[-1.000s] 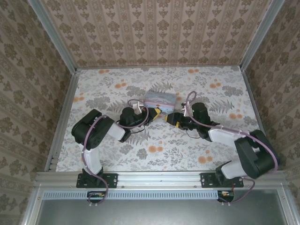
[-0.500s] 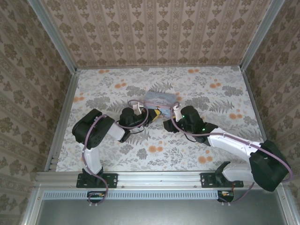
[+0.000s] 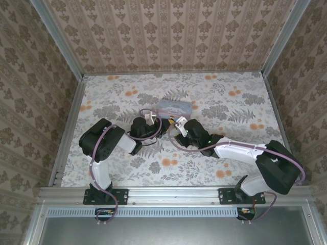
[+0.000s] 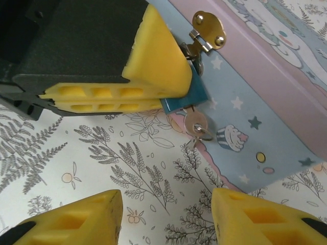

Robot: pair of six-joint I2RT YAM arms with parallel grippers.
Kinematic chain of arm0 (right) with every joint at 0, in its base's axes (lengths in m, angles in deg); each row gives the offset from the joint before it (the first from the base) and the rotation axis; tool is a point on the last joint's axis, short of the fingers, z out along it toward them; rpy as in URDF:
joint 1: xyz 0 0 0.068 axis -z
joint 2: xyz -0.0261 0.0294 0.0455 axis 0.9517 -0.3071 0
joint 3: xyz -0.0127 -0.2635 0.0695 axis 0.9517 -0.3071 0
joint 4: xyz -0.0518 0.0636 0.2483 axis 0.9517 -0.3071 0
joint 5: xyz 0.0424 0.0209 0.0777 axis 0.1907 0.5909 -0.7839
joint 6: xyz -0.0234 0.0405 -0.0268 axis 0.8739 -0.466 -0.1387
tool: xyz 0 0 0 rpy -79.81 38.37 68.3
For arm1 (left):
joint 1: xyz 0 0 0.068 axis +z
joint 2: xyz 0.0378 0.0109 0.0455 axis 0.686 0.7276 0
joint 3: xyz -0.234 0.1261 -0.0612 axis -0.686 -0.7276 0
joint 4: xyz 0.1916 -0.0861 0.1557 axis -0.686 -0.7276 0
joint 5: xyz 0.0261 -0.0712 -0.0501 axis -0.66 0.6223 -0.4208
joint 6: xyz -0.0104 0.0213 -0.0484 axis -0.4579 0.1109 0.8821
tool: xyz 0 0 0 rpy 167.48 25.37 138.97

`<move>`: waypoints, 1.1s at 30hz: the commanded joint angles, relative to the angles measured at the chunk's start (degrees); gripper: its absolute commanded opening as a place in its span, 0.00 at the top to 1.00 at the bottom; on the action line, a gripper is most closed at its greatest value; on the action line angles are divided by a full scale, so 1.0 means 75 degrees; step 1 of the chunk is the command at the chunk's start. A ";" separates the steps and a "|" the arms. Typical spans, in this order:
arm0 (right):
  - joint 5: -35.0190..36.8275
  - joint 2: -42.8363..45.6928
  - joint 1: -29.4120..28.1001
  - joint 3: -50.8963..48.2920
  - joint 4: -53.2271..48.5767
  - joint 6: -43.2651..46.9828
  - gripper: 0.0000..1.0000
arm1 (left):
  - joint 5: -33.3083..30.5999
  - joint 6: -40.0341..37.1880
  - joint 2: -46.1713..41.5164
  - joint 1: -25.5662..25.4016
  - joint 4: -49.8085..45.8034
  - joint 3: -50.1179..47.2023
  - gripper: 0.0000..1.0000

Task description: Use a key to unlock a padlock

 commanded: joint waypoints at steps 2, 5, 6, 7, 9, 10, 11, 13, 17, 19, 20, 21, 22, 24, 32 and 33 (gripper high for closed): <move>0.0483 -0.0432 -0.0131 0.0382 0.0290 0.0523 0.50 | 0.0163 -0.0186 0.0131 0.0043 0.0302 0.0055 1.00; 0.0600 -0.0703 -0.0129 0.0550 0.0302 0.0606 0.50 | 0.0192 -0.0183 0.0134 0.0042 0.0301 0.0057 1.00; 0.0644 -0.0770 -0.0132 0.0598 0.0312 0.0622 0.51 | 0.0196 -0.0184 0.0134 0.0038 0.0301 0.0056 1.00; 0.0678 -0.0844 -0.0127 0.0647 0.0311 0.0647 0.52 | 0.0189 -0.0181 0.0145 0.0036 0.0298 0.0057 1.00; 0.0786 -0.0976 -0.0134 0.0752 0.0287 0.0688 0.54 | 0.0199 -0.0184 0.0155 0.0037 0.0301 0.0057 1.00; 0.0820 -0.1039 -0.0133 0.0802 0.0278 0.0700 0.54 | 0.0215 -0.0173 0.0158 0.0035 0.0301 0.0063 1.00; 0.0843 -0.1089 -0.0134 0.0855 0.0264 0.0713 0.55 | 0.0215 -0.0174 0.0158 0.0032 0.0301 0.0048 1.00; 0.0907 -0.1192 -0.0119 0.0937 0.0256 0.0734 0.56 | 0.0217 -0.0174 0.0169 0.0032 0.0300 0.0045 1.00; 0.0911 -0.1372 -0.0081 0.1085 0.0218 0.0748 0.60 | 0.0220 -0.0183 0.0162 0.0020 0.0303 0.0034 1.00; 0.0897 -0.1453 -0.0067 0.1165 0.0205 0.0714 0.63 | 0.0222 -0.0180 0.0169 -0.0004 0.0313 0.0023 1.00; 0.0876 -0.1495 -0.0037 0.1186 0.0203 0.0693 0.63 | 0.0218 -0.0182 0.0159 -0.0015 0.0307 0.0020 1.00; 0.0864 -0.1530 -0.0021 0.1208 0.0224 0.0665 0.65 | 0.0207 -0.0180 0.0158 -0.0033 0.0308 0.0022 1.00; 0.0837 -0.1551 0.0007 0.1223 0.0213 0.0656 0.66 | 0.0208 -0.0187 0.0146 -0.0039 0.0302 0.0010 1.00; 0.0742 -0.1571 0.0062 0.1253 0.0210 0.0581 0.73 | 0.0216 -0.0174 0.0146 -0.0073 0.0306 0.0024 1.00; -0.0261 -0.1301 0.0253 0.1310 0.0048 0.0132 1.00 | 0.0166 -0.0174 0.0187 -0.0191 0.0303 0.0028 1.00; -0.0596 -0.1237 0.0308 0.1306 0.0009 0.0014 1.00 | 0.0162 -0.0174 0.0199 -0.0202 0.0314 0.0022 1.00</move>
